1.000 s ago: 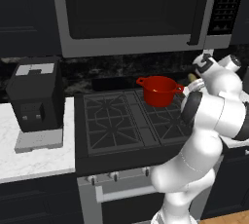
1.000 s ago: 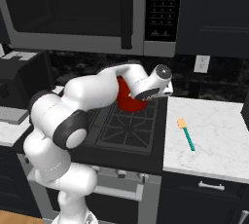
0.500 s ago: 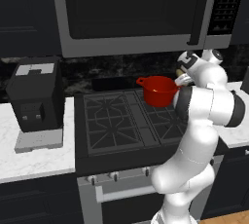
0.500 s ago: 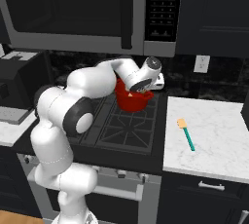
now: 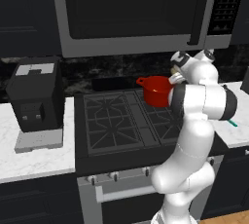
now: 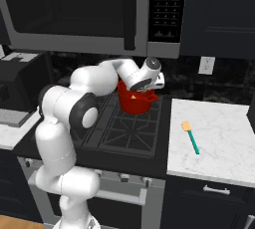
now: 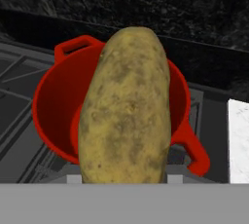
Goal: Put the lemon wedge and potato in the pot. Retrieve the spatula and lightly stir the vegetables in the pot.
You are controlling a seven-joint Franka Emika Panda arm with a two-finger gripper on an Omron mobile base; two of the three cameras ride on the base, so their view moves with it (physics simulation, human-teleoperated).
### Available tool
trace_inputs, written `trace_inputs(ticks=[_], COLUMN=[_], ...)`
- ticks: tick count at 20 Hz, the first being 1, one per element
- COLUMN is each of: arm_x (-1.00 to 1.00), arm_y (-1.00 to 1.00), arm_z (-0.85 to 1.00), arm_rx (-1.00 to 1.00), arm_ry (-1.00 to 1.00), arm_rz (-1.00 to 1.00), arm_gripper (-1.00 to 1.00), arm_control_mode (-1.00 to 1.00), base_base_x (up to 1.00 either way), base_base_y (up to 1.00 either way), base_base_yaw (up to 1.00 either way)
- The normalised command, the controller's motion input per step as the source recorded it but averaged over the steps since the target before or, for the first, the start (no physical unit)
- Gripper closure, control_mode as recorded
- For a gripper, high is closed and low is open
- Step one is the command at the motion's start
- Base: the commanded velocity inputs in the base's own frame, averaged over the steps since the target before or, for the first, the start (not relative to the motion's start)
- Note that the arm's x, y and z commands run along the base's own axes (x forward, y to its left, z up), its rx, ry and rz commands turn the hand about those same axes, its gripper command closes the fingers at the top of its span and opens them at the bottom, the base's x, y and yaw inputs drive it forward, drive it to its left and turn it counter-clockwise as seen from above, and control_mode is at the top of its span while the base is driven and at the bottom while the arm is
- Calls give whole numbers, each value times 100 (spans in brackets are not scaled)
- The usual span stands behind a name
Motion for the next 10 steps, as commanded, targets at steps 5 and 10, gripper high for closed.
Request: trace_inputs(ticks=[5,10], arm_x=[29,27], arm_y=[12,20], arm_z=[-4,-23], arm_rx=[0,0], arm_ry=[0,0], arm_rz=[-1,0], arm_gripper=[100,100], arm_control_mode=[-100,-100], base_base_x=[0,0], base_base_y=[0,0], base_base_yaw=[0,0])
